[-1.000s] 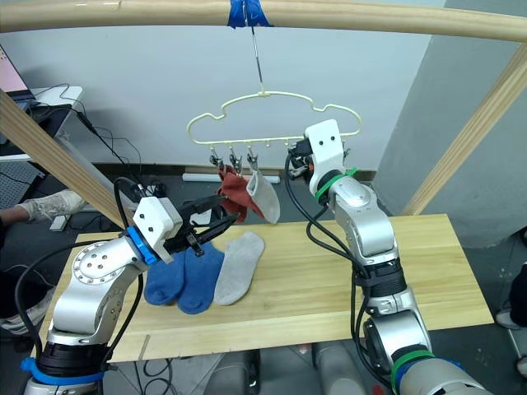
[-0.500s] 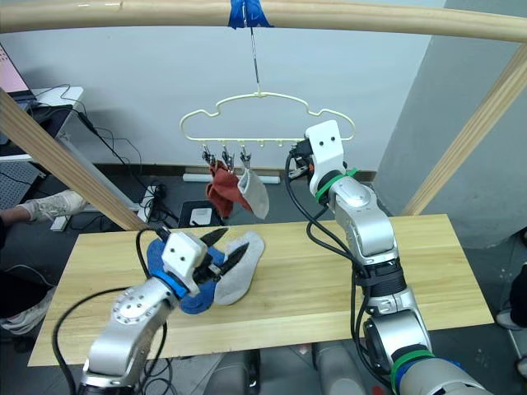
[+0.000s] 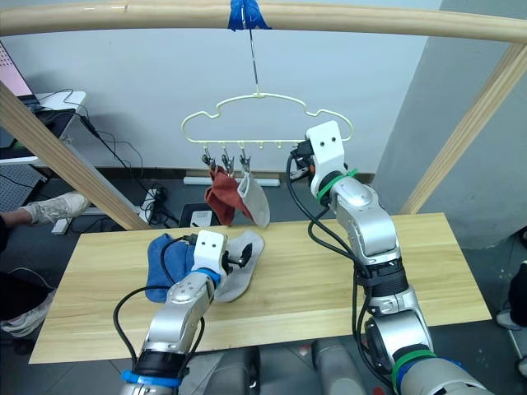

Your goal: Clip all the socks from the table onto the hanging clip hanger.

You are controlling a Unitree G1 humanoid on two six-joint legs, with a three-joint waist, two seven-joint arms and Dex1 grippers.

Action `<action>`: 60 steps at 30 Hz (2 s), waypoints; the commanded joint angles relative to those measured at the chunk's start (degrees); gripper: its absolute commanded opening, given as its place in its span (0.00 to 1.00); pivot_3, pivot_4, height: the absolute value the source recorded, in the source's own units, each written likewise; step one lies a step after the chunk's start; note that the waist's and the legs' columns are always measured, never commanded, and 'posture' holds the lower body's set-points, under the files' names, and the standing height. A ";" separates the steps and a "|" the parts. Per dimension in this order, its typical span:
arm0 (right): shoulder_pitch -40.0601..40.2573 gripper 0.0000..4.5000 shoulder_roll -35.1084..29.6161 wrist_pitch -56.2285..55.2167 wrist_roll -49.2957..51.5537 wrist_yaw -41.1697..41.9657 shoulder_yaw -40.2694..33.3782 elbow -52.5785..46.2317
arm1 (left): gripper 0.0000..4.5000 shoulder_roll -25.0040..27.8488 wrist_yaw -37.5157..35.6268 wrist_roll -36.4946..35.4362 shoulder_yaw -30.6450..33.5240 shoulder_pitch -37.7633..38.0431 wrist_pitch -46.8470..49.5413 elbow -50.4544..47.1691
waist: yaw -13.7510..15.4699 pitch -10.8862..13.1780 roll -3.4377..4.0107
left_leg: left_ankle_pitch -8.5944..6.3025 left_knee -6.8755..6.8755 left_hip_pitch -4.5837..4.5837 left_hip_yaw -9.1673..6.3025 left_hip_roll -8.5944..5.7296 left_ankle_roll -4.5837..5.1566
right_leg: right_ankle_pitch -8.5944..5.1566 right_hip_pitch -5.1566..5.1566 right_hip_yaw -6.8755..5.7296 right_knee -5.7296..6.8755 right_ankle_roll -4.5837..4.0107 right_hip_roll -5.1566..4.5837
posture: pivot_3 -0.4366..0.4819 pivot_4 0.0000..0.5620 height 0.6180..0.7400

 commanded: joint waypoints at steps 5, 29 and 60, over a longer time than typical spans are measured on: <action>-1.33 0.00 0.90 0.43 1.11 -0.52 -0.01 -3.48 | 0.99 -0.91 -0.43 0.08 -0.18 -4.97 1.97 8.22 | -0.10 0.02 0.01 | -0.01 -0.09 -0.02 0.01 0.00 0.00 | 0.01 -0.02 0.00 -0.06 -0.03 0.00 | 0.28 0.48 1.00; 0.37 0.00 0.98 2.58 1.79 -1.47 0.13 -6.03 | 0.01 -0.15 -2.73 2.19 -3.28 -2.58 2.76 7.55 | -1.04 0.15 0.14 | -0.01 -0.15 -0.02 0.02 0.00 -0.01 | -0.04 -0.01 0.02 -0.20 0.04 -0.04 | 0.26 0.51 1.00; 0.82 0.00 2.53 9.90 5.69 -1.22 -0.13 -11.75 | 0.01 -5.30 0.10 10.60 -11.66 -0.06 -29.18 -6.41 | -1.52 0.38 0.30 | -0.02 -1.00 -0.16 0.11 -0.01 0.00 | -0.06 -0.08 0.01 -1.18 0.06 -0.12 | 0.25 0.50 1.00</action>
